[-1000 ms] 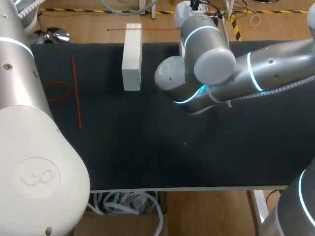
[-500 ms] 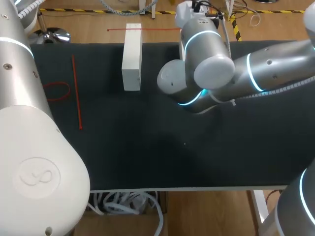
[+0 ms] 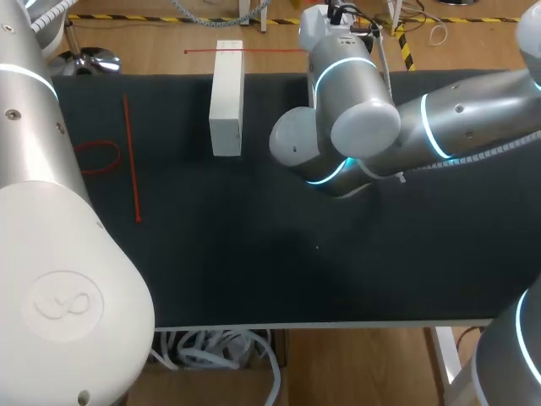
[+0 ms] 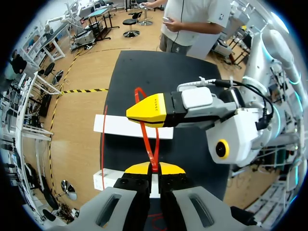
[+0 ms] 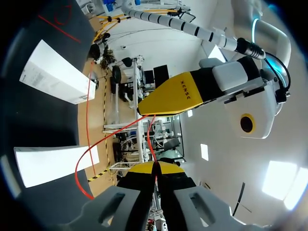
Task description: Grab the tape and strap the tape.
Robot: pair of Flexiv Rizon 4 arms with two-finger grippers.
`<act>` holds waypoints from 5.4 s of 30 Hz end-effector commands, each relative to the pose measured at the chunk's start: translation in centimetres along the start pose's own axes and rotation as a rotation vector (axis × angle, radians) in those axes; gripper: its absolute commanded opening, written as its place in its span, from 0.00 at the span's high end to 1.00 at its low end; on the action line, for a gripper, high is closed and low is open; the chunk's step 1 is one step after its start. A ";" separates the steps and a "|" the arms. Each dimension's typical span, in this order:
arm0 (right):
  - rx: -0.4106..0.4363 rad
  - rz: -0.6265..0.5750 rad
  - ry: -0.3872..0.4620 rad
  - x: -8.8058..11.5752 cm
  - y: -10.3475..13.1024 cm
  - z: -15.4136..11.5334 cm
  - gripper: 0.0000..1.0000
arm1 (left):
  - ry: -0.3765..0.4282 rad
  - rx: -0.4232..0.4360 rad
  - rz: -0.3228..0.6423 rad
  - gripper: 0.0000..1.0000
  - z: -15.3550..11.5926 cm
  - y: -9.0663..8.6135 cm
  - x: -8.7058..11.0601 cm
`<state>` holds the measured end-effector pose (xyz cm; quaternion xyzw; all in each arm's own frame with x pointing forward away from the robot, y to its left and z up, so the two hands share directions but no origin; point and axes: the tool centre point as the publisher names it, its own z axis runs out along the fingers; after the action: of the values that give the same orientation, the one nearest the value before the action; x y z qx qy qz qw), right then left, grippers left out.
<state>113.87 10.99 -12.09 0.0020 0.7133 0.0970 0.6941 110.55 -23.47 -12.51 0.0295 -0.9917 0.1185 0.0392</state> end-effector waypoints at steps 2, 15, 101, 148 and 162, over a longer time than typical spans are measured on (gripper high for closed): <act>-0.005 0.019 -0.015 -0.2 0.1 -0.2 1.00 | 0.003 -0.005 -0.001 1.00 -0.1 -0.2 -0.1; -0.018 0.063 -0.047 -0.3 0.4 -0.5 1.00 | 0.003 -0.005 -0.001 1.00 -0.1 -0.2 -0.1; -0.081 0.164 -0.008 1.1 2.3 -0.9 1.00 | 0.003 -0.005 -0.001 1.00 -0.1 -0.2 -0.1; -0.102 0.225 -0.030 0.2 2.8 -1.8 1.00 | 0.003 -0.005 -0.001 1.00 -0.1 -0.2 -0.1; -0.118 0.228 -0.038 -0.2 3.3 -1.1 1.00 | 0.003 -0.005 -0.001 1.00 -0.1 -0.2 -0.1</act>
<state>112.23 14.17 -11.77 0.0457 0.6858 0.2168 0.6932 110.57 -23.46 -12.51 0.0293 -0.9917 0.1187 0.0390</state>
